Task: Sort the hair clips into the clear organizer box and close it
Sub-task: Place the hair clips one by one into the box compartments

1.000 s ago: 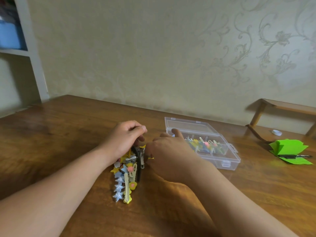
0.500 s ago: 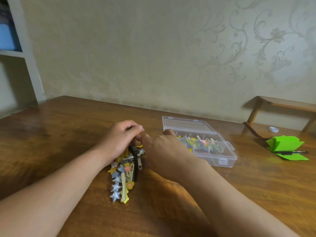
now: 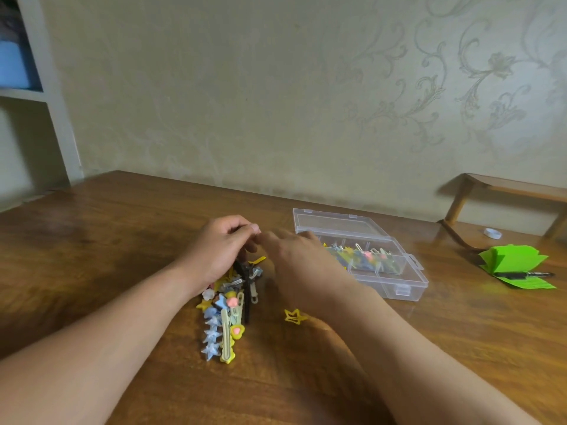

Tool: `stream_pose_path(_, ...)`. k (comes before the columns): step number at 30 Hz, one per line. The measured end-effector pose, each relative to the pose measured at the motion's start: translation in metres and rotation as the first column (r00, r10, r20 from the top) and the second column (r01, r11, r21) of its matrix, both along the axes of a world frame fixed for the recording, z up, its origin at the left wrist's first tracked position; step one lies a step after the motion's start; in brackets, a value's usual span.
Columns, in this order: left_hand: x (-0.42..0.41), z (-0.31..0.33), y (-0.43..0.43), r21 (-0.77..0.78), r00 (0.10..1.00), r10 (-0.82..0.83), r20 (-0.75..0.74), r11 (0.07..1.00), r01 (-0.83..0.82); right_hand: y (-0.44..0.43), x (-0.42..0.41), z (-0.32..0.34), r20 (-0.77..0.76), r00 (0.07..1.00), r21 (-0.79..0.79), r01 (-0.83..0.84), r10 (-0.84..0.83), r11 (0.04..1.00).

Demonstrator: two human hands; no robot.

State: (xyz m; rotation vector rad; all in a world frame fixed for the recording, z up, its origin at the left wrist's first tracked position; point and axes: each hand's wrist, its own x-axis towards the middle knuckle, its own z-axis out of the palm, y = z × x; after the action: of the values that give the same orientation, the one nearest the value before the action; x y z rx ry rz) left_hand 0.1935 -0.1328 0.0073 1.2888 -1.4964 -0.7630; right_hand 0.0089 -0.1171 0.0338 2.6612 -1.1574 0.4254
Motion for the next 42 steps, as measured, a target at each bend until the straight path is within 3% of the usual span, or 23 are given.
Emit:
stream_pose_path(3, 0.001, -0.001, -0.001, 0.019, 1.0, 0.008, -0.013, 1.0, -0.008, 0.002, -0.013, 0.014, 0.144, 0.988, -0.019, 0.052, -0.048, 0.998)
stream_pose_path(5, 0.0, 0.0, -0.001, 0.025, 1.0, 0.019, -0.014, 1.0, -0.018, 0.006, -0.024, 0.023, 0.102, 0.993, 0.033, 0.063, -0.066, 0.997)
stream_pose_path(10, 0.0, 0.003, 0.002, 0.012, 1.0, 0.007, -0.028, 1.0, -0.007, 0.026, -0.046, 0.053, -0.063, 0.998, 0.367, 0.047, -0.025, 0.929)
stream_pose_path(20, 0.001, 0.001, 0.0, 0.026, 1.0, 0.021, 0.01, 0.999, -0.021, 0.042, -0.043, 0.058, -0.308, 0.95, 0.421, 0.096, 0.043, 0.902)
stream_pose_path(26, 0.001, 0.001, 0.0, 0.022, 1.0, 0.02, 0.015, 1.0, -0.02, 0.043, -0.038, 0.051, -0.336, 0.941, 0.396, 0.106, 0.037, 0.912)
stream_pose_path(28, 0.001, 0.001, 0.0, 0.02, 1.0, 0.022, 0.008, 1.0, -0.022, 0.04, -0.039, 0.049, -0.29, 0.956, 0.389, 0.08, 0.04, 0.918)
stream_pose_path(31, 0.001, 0.001, -0.001, 0.017, 1.0, 0.008, -0.021, 1.0, -0.008, 0.024, -0.05, 0.056, 0.03, 0.998, 0.399, 0.039, -0.055, 0.916)
stream_pose_path(34, -0.001, 0.0, -0.001, 0.029, 0.999, 0.013, -0.049, 1.0, -0.012, -0.015, -0.068, 0.061, 0.361, 0.898, 0.322, 0.134, -0.252, 0.937)
stream_pose_path(38, -0.001, 0.001, 0.001, 0.024, 1.0, 0.021, -0.008, 0.999, -0.021, -0.06, -0.079, 0.047, 0.319, 0.833, 0.428, 0.299, -0.452, 0.853)
stream_pose_path(42, -0.001, 0.003, 0.003, 0.018, 1.0, 0.023, 0.008, 1.0, -0.023, -0.074, -0.076, 0.03, 0.232, 0.852, 0.468, 0.326, -0.47, 0.821)
